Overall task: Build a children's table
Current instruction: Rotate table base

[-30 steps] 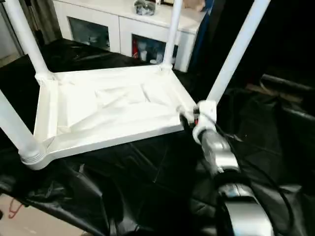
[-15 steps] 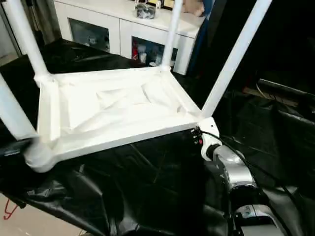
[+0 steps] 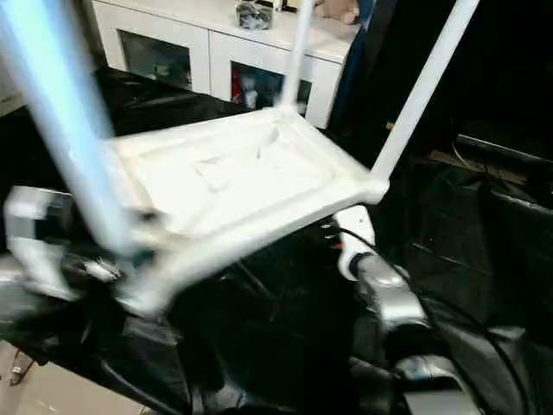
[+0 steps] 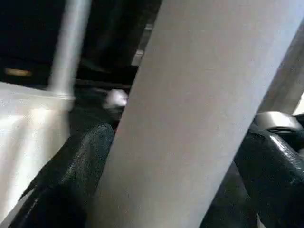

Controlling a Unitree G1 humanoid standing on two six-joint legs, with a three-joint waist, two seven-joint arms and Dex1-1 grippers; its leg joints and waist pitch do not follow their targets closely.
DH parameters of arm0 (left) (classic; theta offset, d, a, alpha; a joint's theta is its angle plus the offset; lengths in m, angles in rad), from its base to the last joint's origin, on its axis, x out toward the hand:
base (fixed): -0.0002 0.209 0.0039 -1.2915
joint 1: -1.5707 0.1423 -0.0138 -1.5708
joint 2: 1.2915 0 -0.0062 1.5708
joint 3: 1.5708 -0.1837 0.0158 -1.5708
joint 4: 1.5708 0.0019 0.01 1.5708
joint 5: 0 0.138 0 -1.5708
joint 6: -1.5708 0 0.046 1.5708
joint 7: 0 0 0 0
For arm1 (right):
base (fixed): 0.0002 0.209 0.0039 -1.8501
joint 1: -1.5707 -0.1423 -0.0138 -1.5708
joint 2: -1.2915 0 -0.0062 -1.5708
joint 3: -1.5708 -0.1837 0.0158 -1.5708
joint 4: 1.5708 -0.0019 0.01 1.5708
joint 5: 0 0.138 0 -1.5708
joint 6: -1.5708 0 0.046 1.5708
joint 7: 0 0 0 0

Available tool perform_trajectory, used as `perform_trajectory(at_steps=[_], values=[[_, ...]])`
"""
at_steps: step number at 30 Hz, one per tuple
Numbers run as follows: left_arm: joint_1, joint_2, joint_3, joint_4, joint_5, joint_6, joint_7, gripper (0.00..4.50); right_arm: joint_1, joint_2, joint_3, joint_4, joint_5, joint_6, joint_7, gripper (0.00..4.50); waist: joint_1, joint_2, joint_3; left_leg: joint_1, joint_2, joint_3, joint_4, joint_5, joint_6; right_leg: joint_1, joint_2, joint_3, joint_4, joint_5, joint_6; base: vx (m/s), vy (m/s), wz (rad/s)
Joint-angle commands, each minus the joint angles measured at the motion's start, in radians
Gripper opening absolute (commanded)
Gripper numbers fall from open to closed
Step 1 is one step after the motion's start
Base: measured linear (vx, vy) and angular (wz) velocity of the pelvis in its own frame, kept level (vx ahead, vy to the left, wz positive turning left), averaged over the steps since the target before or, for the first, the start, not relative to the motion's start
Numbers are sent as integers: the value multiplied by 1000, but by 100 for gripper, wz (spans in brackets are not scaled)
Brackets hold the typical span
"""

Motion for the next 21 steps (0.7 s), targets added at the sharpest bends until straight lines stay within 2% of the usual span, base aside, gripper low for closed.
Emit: perform_trajectory(at_steps=[1,3,4,5,9,14,18,21], values=[[-19,-11,-32,-31,-8,23,-6,440,-19,-2,0,21,-9,-10,-5,352,-5,21,-56,15,18,-8,-75,-270,-56,34,-44,37,-63,-192,-169,0,0,0],[-44,-55,-86,-47,-14,59,9,440,-41,24,14,34,-20,-16,9,352,-13,21,-54,14,17,-7,-75,-266,-55,36,-43,37,-65,-195,-169,0,0,0],[-55,-73,-100,-49,-18,73,19,440,-48,32,20,39,-22,-19,16,352,-16,16,-54,14,18,-8,-75,-266,-53,35,-43,37,-65,-198,-170,0,0,0],[-63,-83,-109,-49,-21,82,25,440,-53,37,24,42,-23,-21,20,352,-16,20,-54,14,18,-9,-75,-267,-55,37,-44,36,-64,-204,-170,0,0,0],[-107,-130,-165,-27,-3,89,27,440,-76,71,45,66,-22,-35,67,352,-27,16,-55,7,17,-11,-74,-260,-49,42,-46,38,-66,-215,-162,0,0,0],[-165,-184,-205,10,13,93,31,440,-93,99,78,88,-35,-53,134,352,-44,17,-56,4,17,-11,-71,-246,-39,44,-46,37,-66,-205,-177,0,0,0],[-195,-227,-233,32,29,81,31,440,-99,105,77,92,-35,-52,140,352,-44,17,-56,8,19,-11,-70,-245,-35,43,-45,37,-66,-191,-189,0,0,0],[-229,-276,-271,80,67,32,38,440,-106,106,73,105,-39,-60,140,352,-41,19,-56,9,19,-9,-69,-235,-27,43,-45,38,-66,-169,-199,0,0,0]])
